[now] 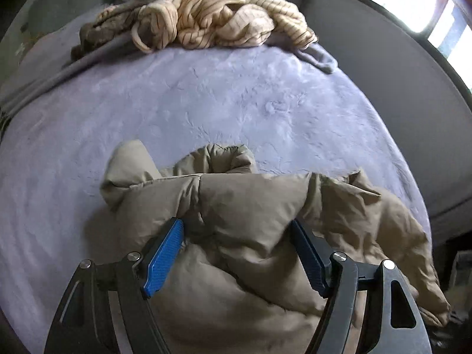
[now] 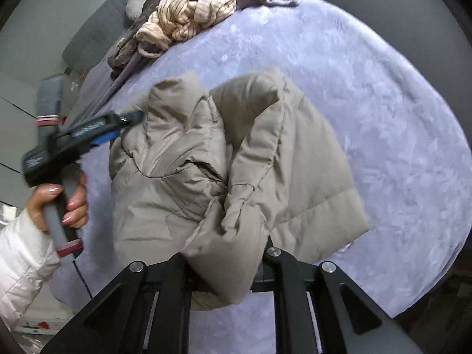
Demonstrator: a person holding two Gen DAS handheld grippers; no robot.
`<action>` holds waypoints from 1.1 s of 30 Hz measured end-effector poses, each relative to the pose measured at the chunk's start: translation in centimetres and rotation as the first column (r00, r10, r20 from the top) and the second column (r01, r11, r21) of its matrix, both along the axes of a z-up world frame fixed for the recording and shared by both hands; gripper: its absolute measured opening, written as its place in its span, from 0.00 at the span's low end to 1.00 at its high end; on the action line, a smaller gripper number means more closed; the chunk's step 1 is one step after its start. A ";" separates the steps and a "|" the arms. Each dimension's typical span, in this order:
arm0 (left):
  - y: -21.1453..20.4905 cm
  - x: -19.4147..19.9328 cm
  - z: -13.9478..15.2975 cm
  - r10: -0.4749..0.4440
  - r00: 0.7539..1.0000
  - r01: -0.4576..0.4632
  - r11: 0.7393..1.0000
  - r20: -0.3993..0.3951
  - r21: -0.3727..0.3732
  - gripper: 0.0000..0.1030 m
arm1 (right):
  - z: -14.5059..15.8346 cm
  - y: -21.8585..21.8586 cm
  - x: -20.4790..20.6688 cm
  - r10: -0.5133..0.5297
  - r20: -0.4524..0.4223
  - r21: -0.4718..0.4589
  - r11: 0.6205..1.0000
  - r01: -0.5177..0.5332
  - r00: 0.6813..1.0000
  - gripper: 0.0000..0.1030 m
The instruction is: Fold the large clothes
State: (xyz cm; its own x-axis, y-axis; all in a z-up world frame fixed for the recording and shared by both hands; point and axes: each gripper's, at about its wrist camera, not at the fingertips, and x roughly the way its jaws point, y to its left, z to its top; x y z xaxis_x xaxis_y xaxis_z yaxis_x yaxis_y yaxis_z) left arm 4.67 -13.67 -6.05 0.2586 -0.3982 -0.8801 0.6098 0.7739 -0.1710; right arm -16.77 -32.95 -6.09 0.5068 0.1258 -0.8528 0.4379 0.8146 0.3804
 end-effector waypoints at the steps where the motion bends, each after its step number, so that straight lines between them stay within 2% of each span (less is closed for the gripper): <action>1: -1.3 -0.5 -0.5 -0.017 1.000 0.016 1.000 0.020 0.017 0.73 | -0.1 -0.5 -0.2 -0.017 -0.008 -0.002 1.000 0.017 1.000 0.14; 5: -6.6 -2.8 -2.0 -0.090 0.993 0.087 0.995 0.079 0.046 0.73 | -1.8 -4.0 -2.6 -0.097 -0.045 0.011 0.995 0.098 0.994 0.14; 10: -11.3 -4.0 -2.9 -0.123 0.991 0.120 0.991 0.057 0.050 0.73 | -6.7 -8.4 -4.6 -0.185 -0.081 0.119 0.974 0.194 0.979 0.18; 12: -12.4 -4.1 -3.4 -0.118 0.991 0.113 0.991 0.065 0.076 0.73 | -8.6 -9.9 -5.1 -0.203 -0.074 0.199 0.956 0.214 0.976 0.20; 15: -12.3 -4.1 -3.7 -0.118 0.991 0.111 0.990 0.066 0.090 0.73 | -9.0 -11.5 -6.5 -0.221 -0.084 0.340 0.910 0.236 0.972 0.24; 17: -12.0 -3.9 -4.0 -0.110 0.992 0.104 0.990 0.060 0.090 0.73 | -7.4 -11.8 -7.0 -0.217 -0.086 0.319 0.919 0.233 0.972 0.30; 19: -11.9 -3.8 -4.0 -0.108 0.993 0.103 0.991 0.053 0.090 0.73 | -4.7 -12.0 -7.8 -0.216 -0.034 0.254 0.942 0.217 0.976 0.30; 20: -12.0 -3.8 -4.1 -0.107 0.993 0.102 0.990 0.052 0.092 0.74 | -2.7 -12.1 -8.4 -0.218 0.025 0.217 0.954 0.208 0.976 0.30; 22: -12.2 -3.8 -4.2 -0.105 0.993 0.099 0.990 0.057 0.100 0.75 | -0.6 -12.0 -8.4 -0.203 0.094 0.203 0.962 0.180 0.975 0.30; 24: -12.4 -4.0 -4.3 -0.109 0.992 0.101 0.988 0.065 0.113 0.75 | 0.3 -11.3 -6.4 -0.124 0.139 0.218 0.972 0.092 0.983 0.30; 26: -12.6 -4.1 -4.4 -0.112 0.991 0.103 0.987 0.070 0.126 0.75 | -0.7 -10.1 -3.9 -0.032 0.115 0.186 0.982 0.010 0.993 0.30; 28: -12.6 -4.1 -4.1 -0.110 0.992 0.100 0.986 0.068 0.135 0.75 | -3.5 -9.0 -1.9 0.025 0.032 0.173 0.984 -0.030 0.999 0.30; 29: -12.4 -4.1 -3.7 -0.105 0.992 0.095 0.986 0.064 0.137 0.75 | -5.2 -8.7 -1.2 0.032 -0.026 0.182 0.983 -0.027 0.999 0.27; 30: -12.0 -4.1 -3.1 -0.097 0.993 0.089 0.987 0.059 0.130 0.75 | -6.5 -8.7 -0.9 0.030 -0.045 0.212 0.977 -0.020 0.999 0.26; 33: -10.0 -4.4 -0.7 -0.086 0.994 0.078 0.991 0.064 0.112 0.75 | -7.8 -8.8 -1.5 0.010 -0.032 0.264 0.965 -0.001 0.999 0.26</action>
